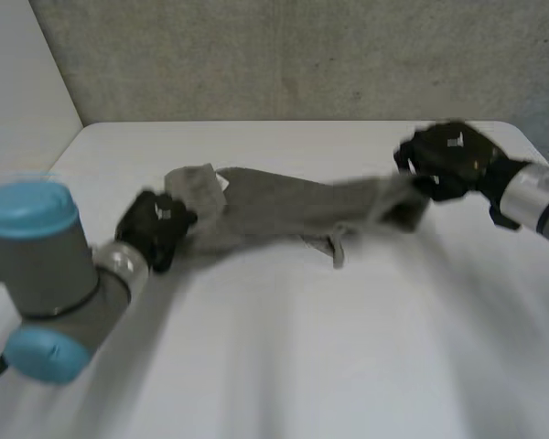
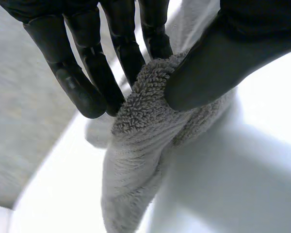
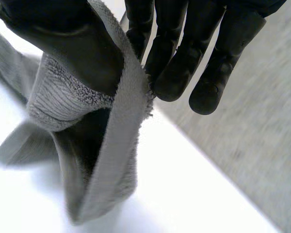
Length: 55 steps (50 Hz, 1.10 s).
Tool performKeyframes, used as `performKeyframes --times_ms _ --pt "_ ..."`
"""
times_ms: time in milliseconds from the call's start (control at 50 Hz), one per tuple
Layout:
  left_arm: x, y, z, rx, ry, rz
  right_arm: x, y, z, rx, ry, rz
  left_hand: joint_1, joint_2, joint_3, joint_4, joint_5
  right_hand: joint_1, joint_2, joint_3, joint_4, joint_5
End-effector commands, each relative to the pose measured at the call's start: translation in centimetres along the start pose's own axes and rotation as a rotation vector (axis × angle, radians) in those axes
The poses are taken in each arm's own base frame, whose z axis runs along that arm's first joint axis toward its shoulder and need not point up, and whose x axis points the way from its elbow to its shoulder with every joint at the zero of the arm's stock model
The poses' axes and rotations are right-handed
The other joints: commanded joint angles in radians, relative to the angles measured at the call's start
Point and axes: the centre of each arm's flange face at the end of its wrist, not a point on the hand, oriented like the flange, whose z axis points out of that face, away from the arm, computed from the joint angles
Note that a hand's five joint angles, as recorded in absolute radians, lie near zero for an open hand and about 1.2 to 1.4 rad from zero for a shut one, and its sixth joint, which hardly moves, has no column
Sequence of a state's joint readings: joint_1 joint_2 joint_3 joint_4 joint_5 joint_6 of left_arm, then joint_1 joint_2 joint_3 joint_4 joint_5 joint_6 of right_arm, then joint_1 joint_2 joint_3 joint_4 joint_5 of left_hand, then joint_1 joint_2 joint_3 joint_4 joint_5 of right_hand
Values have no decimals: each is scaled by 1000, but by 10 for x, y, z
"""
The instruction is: Fold the towel.
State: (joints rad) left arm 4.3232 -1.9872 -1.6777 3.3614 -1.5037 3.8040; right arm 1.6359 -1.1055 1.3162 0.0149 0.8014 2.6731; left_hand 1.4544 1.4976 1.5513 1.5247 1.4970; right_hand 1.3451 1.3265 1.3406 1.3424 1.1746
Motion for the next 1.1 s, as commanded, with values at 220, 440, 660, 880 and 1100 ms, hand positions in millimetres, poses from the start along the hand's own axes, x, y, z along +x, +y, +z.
performKeyframes --times_ms 220,440,660,880,1100 --pt "43 9 -54 -1 101 85 0 48 -43 -249 10 21 -920 -963 -1017 -990 -1137 51 70 56 54 47" --pt "17 -9 -53 57 13 18 -5 47 -46 -213 34 -27 -1100 -1143 -1197 -1170 -1317 51 70 56 54 47" --pt "15 9 -54 -26 27 -21 -9 51 -47 -218 28 -20 -1027 -1070 -1123 -1097 -1244 51 70 56 54 47" --pt "-1 32 -37 -104 -8 -50 -11 53 -47 -223 27 -14 -842 -885 -939 -912 -1059 51 70 56 54 47" --pt "11 51 -27 -148 70 -75 -1 69 -47 -274 167 -73 -138 -181 -235 -208 -355 -84 -66 -80 -82 -88"
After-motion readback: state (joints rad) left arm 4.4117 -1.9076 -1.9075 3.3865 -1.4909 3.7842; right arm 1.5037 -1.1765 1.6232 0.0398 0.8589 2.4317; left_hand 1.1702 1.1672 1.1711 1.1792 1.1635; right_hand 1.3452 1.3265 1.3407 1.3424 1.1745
